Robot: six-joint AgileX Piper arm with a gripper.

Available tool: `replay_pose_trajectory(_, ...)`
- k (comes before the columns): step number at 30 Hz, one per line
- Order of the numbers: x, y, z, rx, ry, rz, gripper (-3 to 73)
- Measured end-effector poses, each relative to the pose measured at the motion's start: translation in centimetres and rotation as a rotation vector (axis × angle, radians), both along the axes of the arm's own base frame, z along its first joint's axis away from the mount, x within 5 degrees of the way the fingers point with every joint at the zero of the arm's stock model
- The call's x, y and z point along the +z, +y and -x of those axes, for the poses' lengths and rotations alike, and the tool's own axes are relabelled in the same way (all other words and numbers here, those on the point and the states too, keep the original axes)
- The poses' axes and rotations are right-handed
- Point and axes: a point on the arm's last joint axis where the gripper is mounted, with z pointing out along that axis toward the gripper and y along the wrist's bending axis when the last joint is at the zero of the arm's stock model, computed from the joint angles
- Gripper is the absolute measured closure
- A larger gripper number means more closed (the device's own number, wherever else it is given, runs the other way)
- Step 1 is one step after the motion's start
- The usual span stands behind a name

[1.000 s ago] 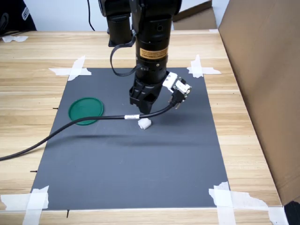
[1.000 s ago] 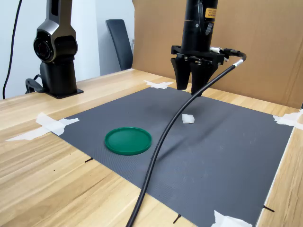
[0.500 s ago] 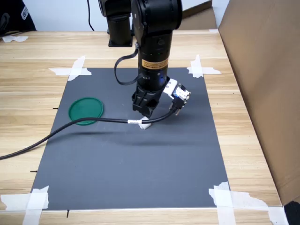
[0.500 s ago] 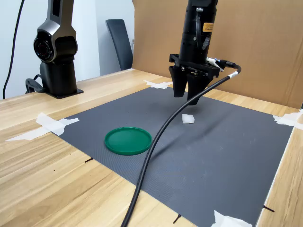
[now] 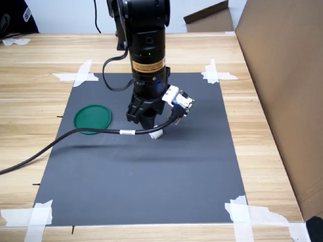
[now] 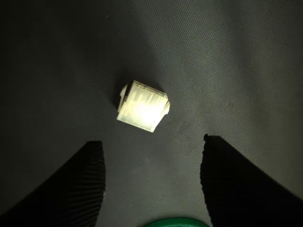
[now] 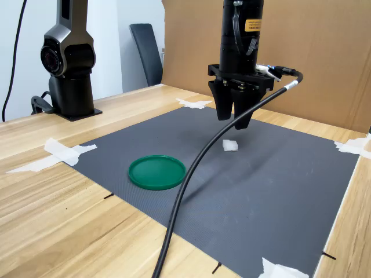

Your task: Grasp a white terminal and put it in the green lid.

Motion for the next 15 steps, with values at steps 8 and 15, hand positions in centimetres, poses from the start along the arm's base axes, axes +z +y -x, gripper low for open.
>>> replay_pose_trajectory(8, -1.2, 0.7, -0.1, 0.060, 0.025, 0.041, 19.2)
replay_pose_trajectory(15, -1.8, 0.9, -0.3, 0.051, 0.041, 0.028, 19.2)
